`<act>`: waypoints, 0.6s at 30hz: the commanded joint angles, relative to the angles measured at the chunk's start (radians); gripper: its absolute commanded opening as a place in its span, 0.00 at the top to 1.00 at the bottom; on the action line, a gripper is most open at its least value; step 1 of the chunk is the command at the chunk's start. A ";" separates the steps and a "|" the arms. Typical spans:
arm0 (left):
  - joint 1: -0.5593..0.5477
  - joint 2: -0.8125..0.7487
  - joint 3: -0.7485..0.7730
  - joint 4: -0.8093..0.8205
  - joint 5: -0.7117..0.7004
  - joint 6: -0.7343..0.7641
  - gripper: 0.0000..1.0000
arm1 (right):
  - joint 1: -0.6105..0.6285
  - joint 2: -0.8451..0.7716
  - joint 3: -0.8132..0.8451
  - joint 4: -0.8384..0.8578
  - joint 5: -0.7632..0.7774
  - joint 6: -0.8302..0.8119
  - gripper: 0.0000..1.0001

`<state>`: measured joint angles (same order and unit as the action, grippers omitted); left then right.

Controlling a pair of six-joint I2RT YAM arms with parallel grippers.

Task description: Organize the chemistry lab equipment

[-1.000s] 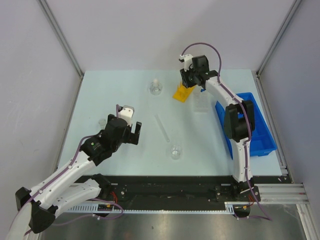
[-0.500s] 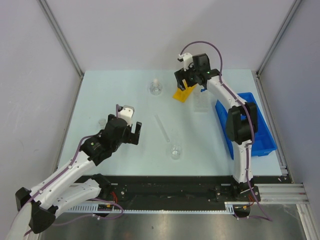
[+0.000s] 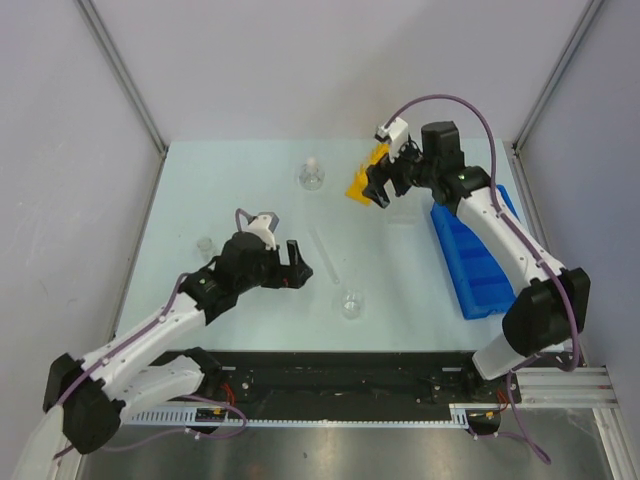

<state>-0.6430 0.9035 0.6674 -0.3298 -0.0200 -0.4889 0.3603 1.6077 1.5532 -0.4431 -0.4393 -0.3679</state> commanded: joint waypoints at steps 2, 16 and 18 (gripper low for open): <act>0.006 0.207 0.067 0.046 0.074 -0.261 0.00 | -0.009 -0.143 -0.153 0.087 -0.127 0.027 0.00; 0.006 0.767 0.469 -0.198 0.025 -0.318 0.00 | -0.118 -0.227 -0.277 0.198 -0.276 0.161 0.00; 0.006 0.798 0.506 -0.221 0.025 -0.310 0.00 | -0.121 -0.229 -0.291 0.210 -0.283 0.170 0.00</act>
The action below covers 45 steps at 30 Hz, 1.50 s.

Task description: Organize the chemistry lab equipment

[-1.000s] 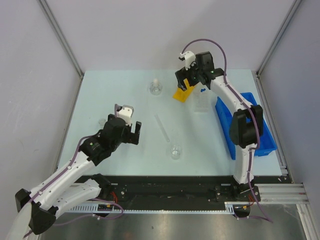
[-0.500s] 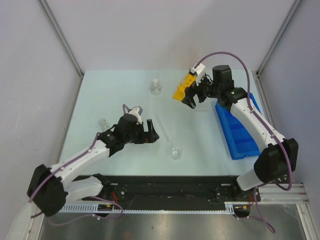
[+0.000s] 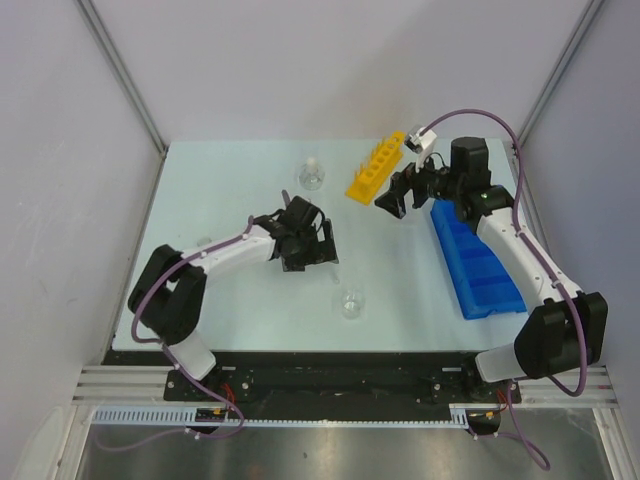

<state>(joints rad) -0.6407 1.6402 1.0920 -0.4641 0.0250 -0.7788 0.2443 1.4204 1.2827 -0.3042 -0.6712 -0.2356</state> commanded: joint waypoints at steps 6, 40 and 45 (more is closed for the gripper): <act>0.006 0.112 0.118 -0.082 -0.022 -0.017 0.00 | -0.013 -0.041 -0.031 0.089 -0.062 0.056 0.00; -0.010 0.395 0.362 -0.225 -0.224 0.024 0.19 | -0.016 -0.040 -0.056 0.128 -0.107 0.096 0.00; -0.014 0.409 0.345 -0.228 -0.243 0.030 0.28 | -0.017 -0.058 -0.062 0.123 -0.107 0.096 0.00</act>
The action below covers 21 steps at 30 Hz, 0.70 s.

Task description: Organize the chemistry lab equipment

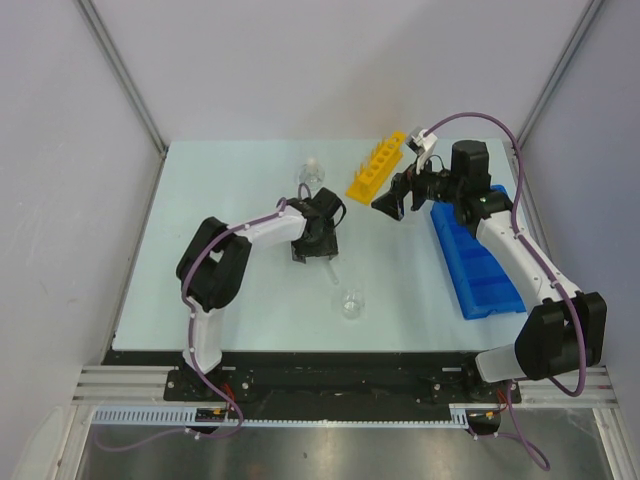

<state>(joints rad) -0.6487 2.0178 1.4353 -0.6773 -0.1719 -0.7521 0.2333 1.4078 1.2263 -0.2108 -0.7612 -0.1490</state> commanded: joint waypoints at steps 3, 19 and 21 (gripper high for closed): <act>-0.008 0.021 -0.036 0.004 -0.055 0.005 0.39 | -0.012 -0.053 -0.008 0.034 -0.024 0.011 0.00; -0.008 -0.036 -0.179 0.110 -0.067 0.031 0.70 | -0.025 -0.052 -0.011 0.045 -0.046 0.028 0.00; -0.009 -0.042 -0.193 0.120 -0.066 0.033 0.75 | -0.026 -0.052 -0.011 0.045 -0.047 0.026 0.00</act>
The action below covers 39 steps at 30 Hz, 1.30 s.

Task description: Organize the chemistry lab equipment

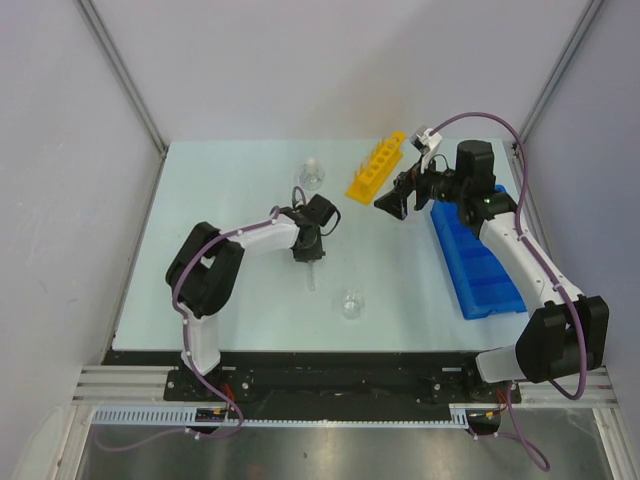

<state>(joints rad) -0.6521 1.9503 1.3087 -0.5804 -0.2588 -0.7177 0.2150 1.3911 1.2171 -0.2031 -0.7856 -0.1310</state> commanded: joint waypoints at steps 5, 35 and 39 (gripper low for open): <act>-0.006 0.019 -0.089 0.048 0.035 0.015 0.78 | -0.008 -0.035 -0.005 0.039 -0.026 0.008 0.00; -0.004 -0.067 -0.097 0.085 -0.017 0.083 0.96 | -0.012 -0.035 -0.010 0.047 -0.041 0.013 0.00; -0.004 -0.068 -0.094 0.083 -0.011 0.086 0.96 | -0.011 -0.035 -0.010 0.047 -0.043 0.016 0.00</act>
<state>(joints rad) -0.6563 1.9015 1.2301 -0.4763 -0.2581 -0.6491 0.2073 1.3876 1.2079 -0.1959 -0.8036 -0.1265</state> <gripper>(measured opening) 0.252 0.995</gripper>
